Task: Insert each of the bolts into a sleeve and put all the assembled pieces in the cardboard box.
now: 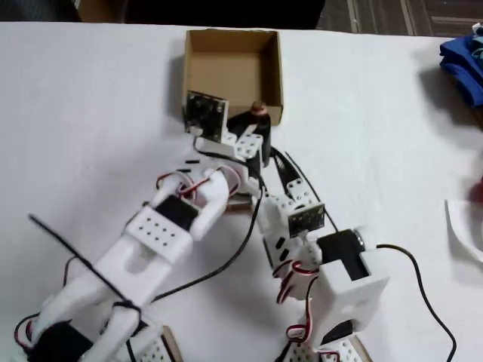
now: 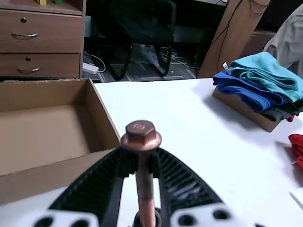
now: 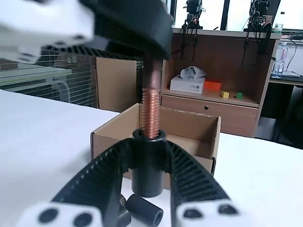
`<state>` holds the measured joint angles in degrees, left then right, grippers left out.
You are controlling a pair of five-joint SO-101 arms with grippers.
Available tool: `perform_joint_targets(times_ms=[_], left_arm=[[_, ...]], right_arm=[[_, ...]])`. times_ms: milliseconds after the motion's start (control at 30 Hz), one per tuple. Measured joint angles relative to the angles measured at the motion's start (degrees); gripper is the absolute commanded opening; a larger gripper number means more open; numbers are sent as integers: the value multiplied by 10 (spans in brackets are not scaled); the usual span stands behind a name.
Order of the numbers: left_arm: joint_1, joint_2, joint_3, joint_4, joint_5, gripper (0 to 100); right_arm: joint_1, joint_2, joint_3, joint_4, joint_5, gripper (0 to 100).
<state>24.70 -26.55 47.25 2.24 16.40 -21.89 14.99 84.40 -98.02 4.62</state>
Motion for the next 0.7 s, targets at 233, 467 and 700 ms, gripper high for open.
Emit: perform_joint_targets(times_ms=[233,467,700], left_arm=[[1,30,-23,0,-26,24],[8,25,-26,54,-91,24],[9,3,-27,116,-93,24]], right_arm=[[0,0,0,0,0,20],[0,1,1,2,-1,20],[0,1,1,1,-2,20]])
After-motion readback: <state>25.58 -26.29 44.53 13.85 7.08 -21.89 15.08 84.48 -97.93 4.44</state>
